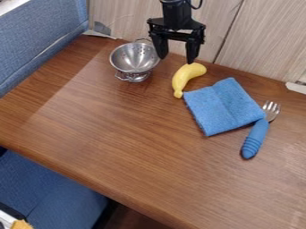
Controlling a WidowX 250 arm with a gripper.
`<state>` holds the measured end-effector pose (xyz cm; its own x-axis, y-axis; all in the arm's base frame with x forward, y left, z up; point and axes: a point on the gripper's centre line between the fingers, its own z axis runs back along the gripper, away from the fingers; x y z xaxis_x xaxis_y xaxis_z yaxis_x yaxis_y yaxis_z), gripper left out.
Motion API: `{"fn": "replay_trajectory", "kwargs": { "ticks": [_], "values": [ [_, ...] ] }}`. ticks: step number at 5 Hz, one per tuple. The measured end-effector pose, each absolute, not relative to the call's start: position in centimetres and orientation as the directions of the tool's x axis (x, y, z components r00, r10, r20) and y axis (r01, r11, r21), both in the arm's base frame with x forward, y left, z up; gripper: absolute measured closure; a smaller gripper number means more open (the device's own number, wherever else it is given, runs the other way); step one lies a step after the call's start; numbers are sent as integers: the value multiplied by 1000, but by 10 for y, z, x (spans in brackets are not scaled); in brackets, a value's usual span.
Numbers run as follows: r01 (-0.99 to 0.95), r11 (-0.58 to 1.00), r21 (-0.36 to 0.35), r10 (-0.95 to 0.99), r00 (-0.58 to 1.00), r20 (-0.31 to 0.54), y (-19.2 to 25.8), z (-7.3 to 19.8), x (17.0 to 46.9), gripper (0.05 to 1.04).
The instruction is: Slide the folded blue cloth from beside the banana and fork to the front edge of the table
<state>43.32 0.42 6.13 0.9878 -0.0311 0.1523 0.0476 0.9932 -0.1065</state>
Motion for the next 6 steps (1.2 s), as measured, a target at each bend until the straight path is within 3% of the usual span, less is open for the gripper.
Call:
{"fn": "replay_trajectory", "kwargs": {
  "ticks": [1,3,6],
  "values": [
    [46,993,-111,-34,994,106,4,43,430,83],
    [257,962,-91,-246,962,119,-58,50,456,82],
    [349,936,-33,-347,936,47,-96,28,431,83]
  ]
}}
